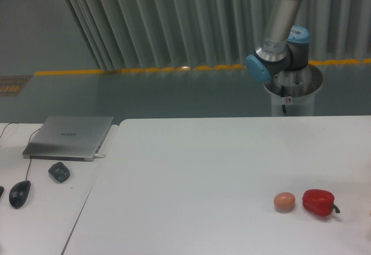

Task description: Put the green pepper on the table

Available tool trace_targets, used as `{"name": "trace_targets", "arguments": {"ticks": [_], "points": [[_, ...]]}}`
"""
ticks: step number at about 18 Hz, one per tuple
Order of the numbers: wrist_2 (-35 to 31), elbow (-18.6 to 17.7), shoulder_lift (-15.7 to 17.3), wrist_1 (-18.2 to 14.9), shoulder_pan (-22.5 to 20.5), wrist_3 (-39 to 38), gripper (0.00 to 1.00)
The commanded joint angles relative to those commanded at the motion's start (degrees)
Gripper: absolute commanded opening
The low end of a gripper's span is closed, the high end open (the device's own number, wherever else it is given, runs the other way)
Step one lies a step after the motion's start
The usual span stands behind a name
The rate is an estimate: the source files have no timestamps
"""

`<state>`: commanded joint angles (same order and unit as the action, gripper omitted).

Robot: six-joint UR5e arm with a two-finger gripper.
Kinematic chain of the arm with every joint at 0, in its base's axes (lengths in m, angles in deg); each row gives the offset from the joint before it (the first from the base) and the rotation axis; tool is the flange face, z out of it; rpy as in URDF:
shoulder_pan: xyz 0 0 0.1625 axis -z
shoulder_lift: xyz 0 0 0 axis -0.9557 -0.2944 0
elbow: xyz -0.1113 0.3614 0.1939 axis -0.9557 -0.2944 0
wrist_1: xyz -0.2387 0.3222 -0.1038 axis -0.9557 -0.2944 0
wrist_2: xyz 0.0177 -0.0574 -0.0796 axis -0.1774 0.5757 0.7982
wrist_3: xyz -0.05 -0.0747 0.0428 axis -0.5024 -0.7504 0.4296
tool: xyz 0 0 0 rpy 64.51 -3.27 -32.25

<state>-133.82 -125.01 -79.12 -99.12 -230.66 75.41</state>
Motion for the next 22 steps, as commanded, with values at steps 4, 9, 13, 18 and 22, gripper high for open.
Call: {"name": "trace_targets", "arguments": {"ticks": [4, 9, 13, 18, 22], "points": [[0.43, 0.09, 1.14, -0.8, 7.47, -0.09, 0.65], [1.31, -1.31, 0.97, -1.85, 14.51, -0.17, 0.65], [1.93, -3.07, 0.27, -1.85, 18.21, -0.52, 0.65], [1.58, -5.26, -0.7, -1.94, 20.59, -0.09, 0.65], [1.4, -6.76, -0.88, -1.68, 22.6, -0.09, 0.65]]}}
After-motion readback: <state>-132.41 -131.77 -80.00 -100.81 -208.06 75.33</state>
